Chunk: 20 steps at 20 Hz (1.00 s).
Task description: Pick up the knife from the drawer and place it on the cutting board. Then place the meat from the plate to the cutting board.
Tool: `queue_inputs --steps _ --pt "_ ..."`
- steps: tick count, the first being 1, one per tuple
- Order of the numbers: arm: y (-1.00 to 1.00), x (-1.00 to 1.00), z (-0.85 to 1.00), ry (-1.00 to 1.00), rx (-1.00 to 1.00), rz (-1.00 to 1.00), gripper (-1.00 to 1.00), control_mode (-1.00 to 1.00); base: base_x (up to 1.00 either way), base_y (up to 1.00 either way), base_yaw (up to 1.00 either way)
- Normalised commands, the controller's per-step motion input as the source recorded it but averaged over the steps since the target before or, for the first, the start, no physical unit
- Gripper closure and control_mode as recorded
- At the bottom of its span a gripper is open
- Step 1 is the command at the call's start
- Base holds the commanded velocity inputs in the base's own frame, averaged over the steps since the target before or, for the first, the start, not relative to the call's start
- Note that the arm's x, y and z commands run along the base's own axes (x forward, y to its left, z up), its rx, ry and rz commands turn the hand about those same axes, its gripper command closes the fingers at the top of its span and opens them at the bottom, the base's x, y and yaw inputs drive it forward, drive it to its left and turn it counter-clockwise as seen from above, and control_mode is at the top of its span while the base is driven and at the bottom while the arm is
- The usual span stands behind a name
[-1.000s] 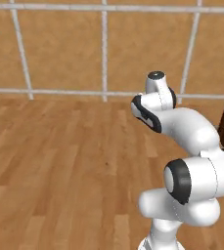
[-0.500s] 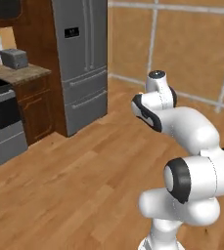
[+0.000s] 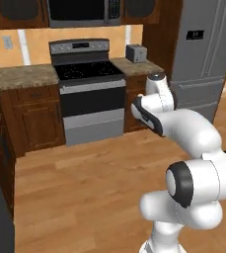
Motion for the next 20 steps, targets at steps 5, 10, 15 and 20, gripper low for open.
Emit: queue_inputs --steps 5,10,15,20 --pt "0.00 0.00 0.00 0.00 0.00 0.00 -1.00 1.00 0.99 0.00 0.66" --pt "0.00 0.00 0.00 0.00 0.00 0.00 -1.00 1.00 0.81 0.04 0.71" --pt "0.00 0.00 0.00 0.00 0.00 0.00 -1.00 1.00 0.47 0.00 0.86" --pt "0.00 0.00 0.00 0.00 0.00 0.00 -1.00 1.00 0.45 0.00 0.82"
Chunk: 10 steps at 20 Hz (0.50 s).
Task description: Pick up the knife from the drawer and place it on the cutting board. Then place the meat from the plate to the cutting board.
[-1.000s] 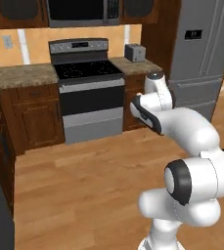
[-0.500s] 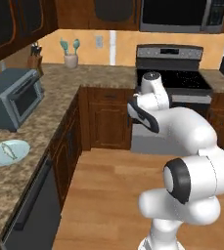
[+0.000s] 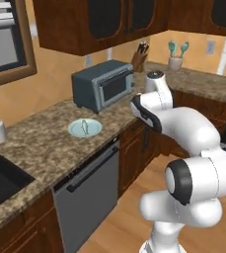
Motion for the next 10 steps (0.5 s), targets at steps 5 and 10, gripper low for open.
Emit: queue_inputs --steps 5,10 --pt "0.00 0.00 0.00 0.00 0.00 0.00 -1.00 1.00 0.86 -0.11 0.54" --pt "0.00 0.00 0.00 0.00 0.00 0.00 -1.00 1.00 0.57 -0.19 0.47"
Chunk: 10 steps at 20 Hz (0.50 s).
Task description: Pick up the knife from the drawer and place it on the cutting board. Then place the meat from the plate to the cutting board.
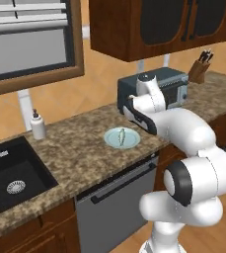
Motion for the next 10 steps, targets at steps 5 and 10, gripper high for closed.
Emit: queue_inputs --steps 5,10 --pt "0.00 0.00 0.00 0.00 0.00 0.00 -1.00 1.00 0.02 -0.06 0.33" --pt "-0.22 0.27 -0.15 0.11 0.04 0.10 -1.00 -1.00 0.33 -0.10 0.20"
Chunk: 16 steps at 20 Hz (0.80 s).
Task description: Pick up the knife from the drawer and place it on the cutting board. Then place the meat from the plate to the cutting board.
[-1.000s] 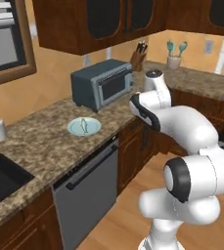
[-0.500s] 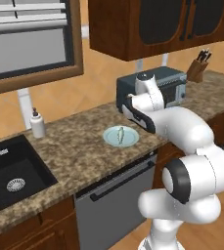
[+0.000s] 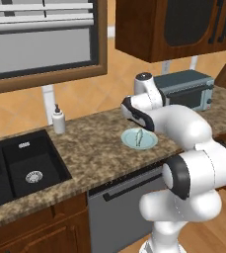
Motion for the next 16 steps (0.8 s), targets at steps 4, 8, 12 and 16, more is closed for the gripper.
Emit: queue_inputs --steps 4,8,12,16 --pt "-0.87 0.96 -0.95 0.49 0.01 0.13 -1.00 -1.00 0.00 0.00 0.00" --pt "-0.51 1.00 -1.00 0.57 0.01 0.14 -1.00 -1.00 0.00 0.00 0.00" --pt "-0.15 1.00 -0.81 0.19 0.00 0.17 -1.00 -1.00 0.00 0.00 0.00" --pt "0.11 0.80 -0.78 -0.03 0.00 0.29 -1.00 -1.00 0.00 0.00 0.00"
